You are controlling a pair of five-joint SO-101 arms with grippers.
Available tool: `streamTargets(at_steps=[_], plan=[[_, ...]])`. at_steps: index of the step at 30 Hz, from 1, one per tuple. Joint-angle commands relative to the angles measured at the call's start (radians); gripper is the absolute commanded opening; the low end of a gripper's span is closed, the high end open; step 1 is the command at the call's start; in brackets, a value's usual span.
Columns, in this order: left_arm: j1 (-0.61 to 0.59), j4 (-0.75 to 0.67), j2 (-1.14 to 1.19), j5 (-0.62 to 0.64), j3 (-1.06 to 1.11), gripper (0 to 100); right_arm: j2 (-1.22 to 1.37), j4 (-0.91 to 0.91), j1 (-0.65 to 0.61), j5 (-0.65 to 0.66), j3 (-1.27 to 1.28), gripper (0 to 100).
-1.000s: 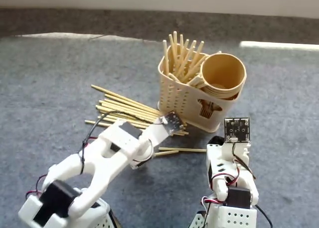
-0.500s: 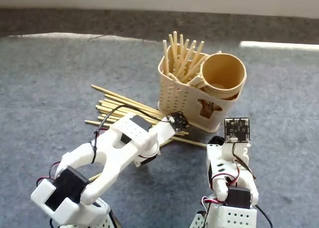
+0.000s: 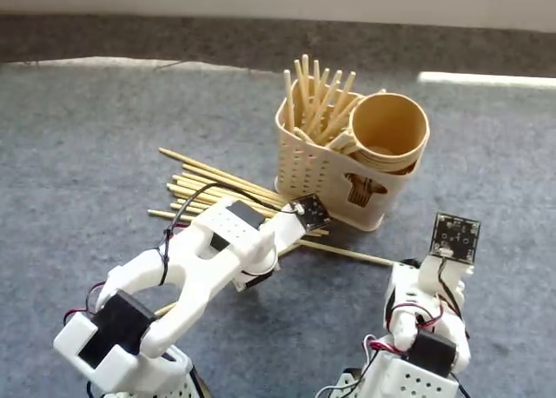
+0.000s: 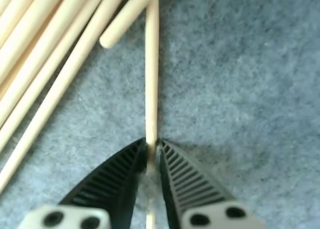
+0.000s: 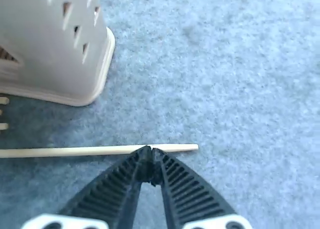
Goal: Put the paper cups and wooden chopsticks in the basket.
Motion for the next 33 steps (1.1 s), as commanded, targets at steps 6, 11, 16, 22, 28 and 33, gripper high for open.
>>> streamTargets(at_steps=[6,11,16,22,28,33], plan=[[-0.024,-0.005,0.004,-0.002,-0.033,1,-0.001,0.022,0.102,-0.123,-0.148,1.9],[-0.024,-0.005,0.004,-0.002,-0.033,1,0.001,0.028,0.102,-0.221,-0.205,5.7],[-0.024,-0.005,0.004,-0.002,-0.033,1,0.001,0.028,0.101,-0.259,-0.213,5.6],[-0.024,-0.005,0.004,-0.002,-0.033,1,0.033,0.030,0.061,-0.296,-0.271,5.6],[-0.024,-0.005,0.004,-0.002,-0.033,1,0.426,0.030,0.044,-0.428,-0.510,5.8],[-0.024,-0.005,0.004,-0.002,-0.033,1,0.725,0.019,0.044,-0.592,-0.636,5.9]])
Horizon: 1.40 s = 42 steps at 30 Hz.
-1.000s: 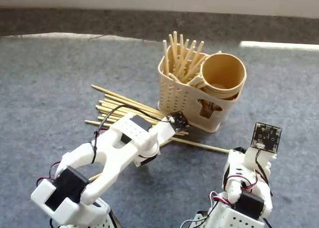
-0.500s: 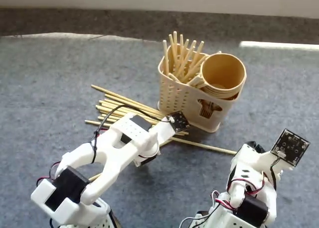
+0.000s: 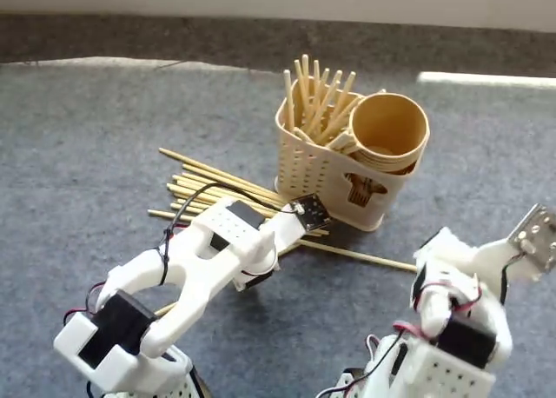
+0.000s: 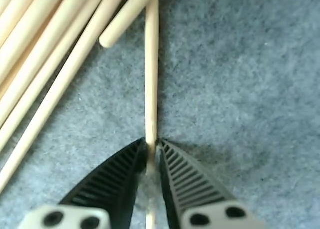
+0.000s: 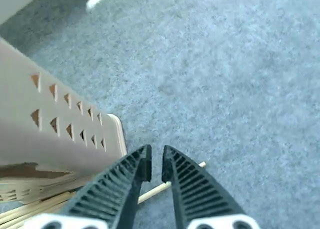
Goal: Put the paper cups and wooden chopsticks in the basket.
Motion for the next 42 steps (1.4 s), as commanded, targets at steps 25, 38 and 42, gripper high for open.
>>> streamTargets(at_steps=[25,38,42], plan=[[-0.016,-0.006,0.004,-0.002,-0.033,1,0.294,-0.325,-0.157,-0.345,0.260,26.5],[-0.016,-0.005,0.004,-0.002,-0.033,1,0.294,-0.450,-0.170,-0.404,0.286,24.6],[-0.016,-0.005,0.004,-0.002,-0.033,1,0.295,-0.450,-0.165,-0.400,0.286,24.5]])
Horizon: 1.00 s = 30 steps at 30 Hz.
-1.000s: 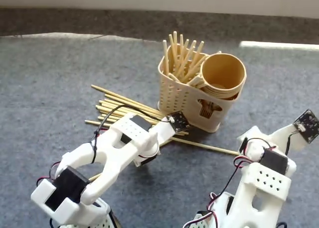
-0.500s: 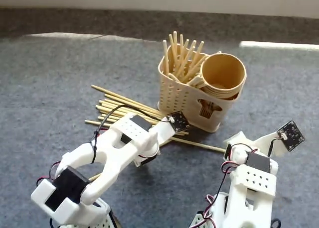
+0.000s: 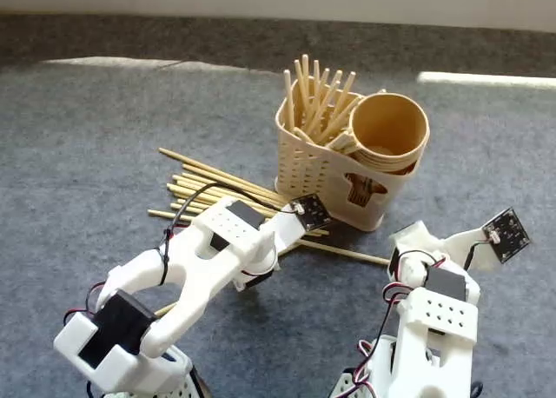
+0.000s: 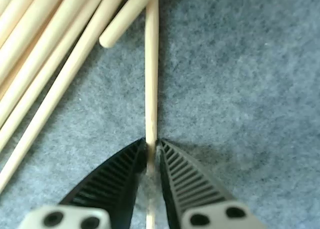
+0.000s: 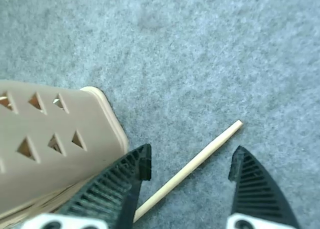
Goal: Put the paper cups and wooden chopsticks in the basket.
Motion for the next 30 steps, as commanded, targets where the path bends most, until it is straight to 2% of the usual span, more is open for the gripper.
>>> streamTargets(at_steps=[1,6,18,20,24,30], plan=[[-0.016,-0.005,0.004,-0.002,-0.033,1,0.008,-0.021,-0.002,-0.006,-0.008,24.5],[-0.016,-0.005,0.004,0.000,-0.033,1,0.203,-0.021,-0.001,-0.014,-0.033,24.5],[-0.016,-0.003,0.004,0.000,-0.033,1,0.720,-0.019,0.096,-0.071,-0.355,24.3],[-0.015,-0.003,0.004,0.000,-0.033,1,0.754,-0.019,0.119,-0.071,-0.386,20.2],[-0.015,-0.003,0.004,0.000,-0.033,1,0.762,-0.018,0.134,-0.071,-0.407,1.4],[-0.015,-0.003,0.004,0.000,-0.033,1,0.754,-0.013,0.196,-0.064,-0.407,0.5]])
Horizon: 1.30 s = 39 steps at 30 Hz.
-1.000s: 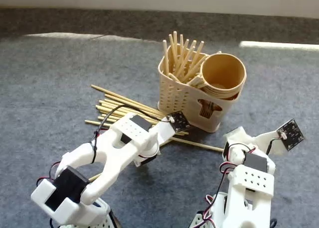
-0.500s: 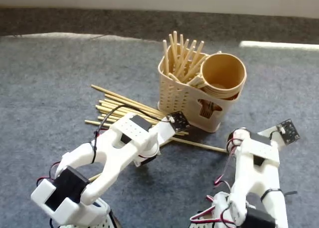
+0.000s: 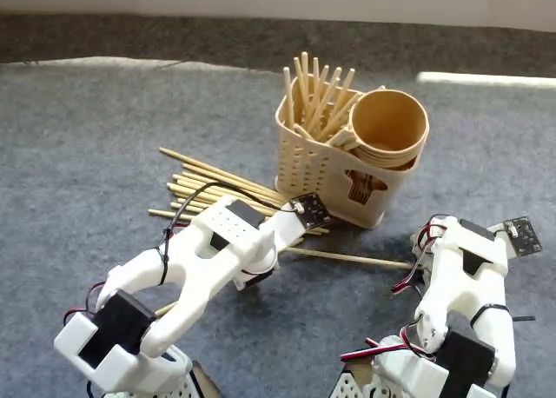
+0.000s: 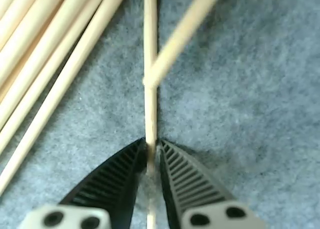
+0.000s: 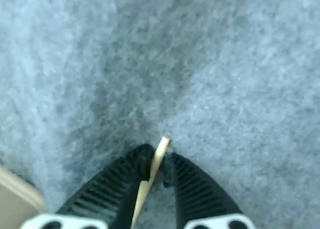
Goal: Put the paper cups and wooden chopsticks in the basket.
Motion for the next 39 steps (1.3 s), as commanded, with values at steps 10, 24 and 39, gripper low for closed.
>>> streamTargets(at_steps=[10,24,39], plan=[[-0.015,-0.002,0.004,0.000,-0.031,1,-0.335,0.176,0.056,0.064,-0.056,0.4],[-0.015,-0.003,0.005,0.000,-0.031,1,-0.424,0.289,0.062,0.175,-0.058,0.4],[-0.016,-0.002,0.005,0.000,-0.031,1,-0.424,0.699,0.061,0.399,-0.418,0.4]])
